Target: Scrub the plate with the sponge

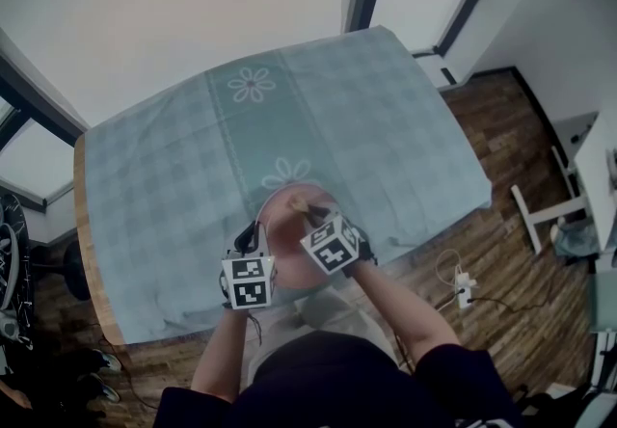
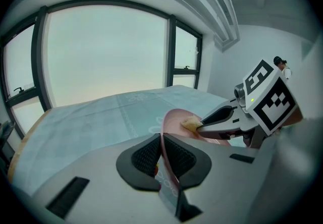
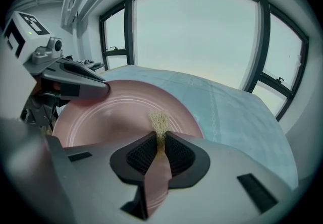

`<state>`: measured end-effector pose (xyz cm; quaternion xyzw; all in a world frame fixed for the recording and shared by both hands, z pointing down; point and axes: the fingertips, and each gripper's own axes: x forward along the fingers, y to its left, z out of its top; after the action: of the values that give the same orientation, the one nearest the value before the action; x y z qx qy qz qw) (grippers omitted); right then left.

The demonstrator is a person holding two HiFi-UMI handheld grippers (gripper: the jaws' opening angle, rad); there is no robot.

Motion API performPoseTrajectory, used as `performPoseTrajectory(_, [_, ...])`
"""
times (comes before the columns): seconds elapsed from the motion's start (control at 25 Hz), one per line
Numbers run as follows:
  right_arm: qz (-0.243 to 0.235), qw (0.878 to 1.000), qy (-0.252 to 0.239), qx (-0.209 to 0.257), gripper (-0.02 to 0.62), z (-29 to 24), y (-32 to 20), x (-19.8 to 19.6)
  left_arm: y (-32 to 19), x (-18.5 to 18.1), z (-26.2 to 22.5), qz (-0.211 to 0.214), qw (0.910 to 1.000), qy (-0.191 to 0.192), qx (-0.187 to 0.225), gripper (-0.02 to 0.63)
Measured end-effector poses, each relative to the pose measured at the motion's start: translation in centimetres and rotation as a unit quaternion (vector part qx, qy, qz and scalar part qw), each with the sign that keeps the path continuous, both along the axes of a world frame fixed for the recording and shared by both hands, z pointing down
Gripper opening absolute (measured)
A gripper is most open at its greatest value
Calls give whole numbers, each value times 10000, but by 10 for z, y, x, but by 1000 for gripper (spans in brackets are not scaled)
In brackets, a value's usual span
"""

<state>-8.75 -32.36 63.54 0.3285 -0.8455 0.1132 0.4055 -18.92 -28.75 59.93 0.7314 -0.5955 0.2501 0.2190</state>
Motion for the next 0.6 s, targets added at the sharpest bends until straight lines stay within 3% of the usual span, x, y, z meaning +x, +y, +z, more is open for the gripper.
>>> performPoseTrajectory(0.6, [-565, 9981, -109, -228, 54, -6, 48, -28, 2, -3, 2, -124, 9999, 104, -40, 23])
